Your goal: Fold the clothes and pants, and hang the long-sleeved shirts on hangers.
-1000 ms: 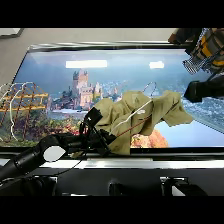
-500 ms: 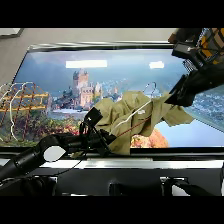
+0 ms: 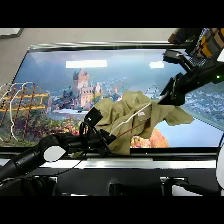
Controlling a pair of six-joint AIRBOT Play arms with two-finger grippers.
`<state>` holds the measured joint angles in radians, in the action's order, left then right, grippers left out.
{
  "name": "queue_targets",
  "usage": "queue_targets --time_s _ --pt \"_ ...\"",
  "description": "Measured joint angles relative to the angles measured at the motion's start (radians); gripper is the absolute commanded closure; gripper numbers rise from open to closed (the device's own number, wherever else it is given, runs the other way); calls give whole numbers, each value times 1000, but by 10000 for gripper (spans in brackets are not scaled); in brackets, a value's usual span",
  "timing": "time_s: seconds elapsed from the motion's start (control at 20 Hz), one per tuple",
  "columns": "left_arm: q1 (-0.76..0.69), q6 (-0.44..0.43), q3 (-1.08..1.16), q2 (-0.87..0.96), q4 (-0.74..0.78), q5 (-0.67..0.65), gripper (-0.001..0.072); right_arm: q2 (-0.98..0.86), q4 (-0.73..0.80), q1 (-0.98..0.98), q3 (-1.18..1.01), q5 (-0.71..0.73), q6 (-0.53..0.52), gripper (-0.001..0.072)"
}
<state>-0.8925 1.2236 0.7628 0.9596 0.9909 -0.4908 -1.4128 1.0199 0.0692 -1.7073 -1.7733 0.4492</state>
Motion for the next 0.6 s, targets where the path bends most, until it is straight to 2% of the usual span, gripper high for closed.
queue_targets --time_s 0.6 --pt "0 0 0 0 0 2 685 -97 -63 0 40 -8 -40 203"
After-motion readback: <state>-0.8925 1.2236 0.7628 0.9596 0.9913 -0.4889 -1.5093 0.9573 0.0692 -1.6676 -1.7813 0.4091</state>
